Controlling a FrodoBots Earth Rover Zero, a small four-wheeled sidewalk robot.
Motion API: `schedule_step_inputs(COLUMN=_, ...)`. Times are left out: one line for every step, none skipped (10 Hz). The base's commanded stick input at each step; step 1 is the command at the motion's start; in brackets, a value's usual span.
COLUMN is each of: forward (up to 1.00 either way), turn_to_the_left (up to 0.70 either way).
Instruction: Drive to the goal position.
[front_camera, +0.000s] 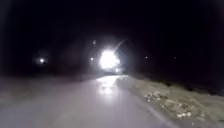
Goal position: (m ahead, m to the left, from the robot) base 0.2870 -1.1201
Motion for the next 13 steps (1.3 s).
schedule_step_inputs(forward=1.0, turn_to_the_left=0.0)
schedule_step_inputs(forward=1.0, turn_to_the_left=0.0)
schedule_step_inputs(forward=1.0, turn_to_the_left=0.13)
schedule_step_inputs(forward=1.0, turn_to_the_left=0.4)
schedule_step_inputs(forward=0.78, turn_to_the_left=0.31)
schedule_step_inputs(forward=0.57, turn_to_the_left=0.23)
schedule_step_inputs(forward=0.35, turn_to_the_left=0.14)
schedule_step_inputs(forward=0.13, turn_to_the_left=0.05)
schedule_step_inputs(forward=0.0, turn_to_the_left=0.0)
schedule_step_inputs(forward=0.0, turn_to_the_left=0.0)
schedule_step_inputs(forward=0.0, turn_to_the_left=0.0)
schedule_step_inputs(forward=0.0, turn_to_the_left=0.0)
schedule_step_inputs(forward=0.0, turn_to_the_left=0.0)
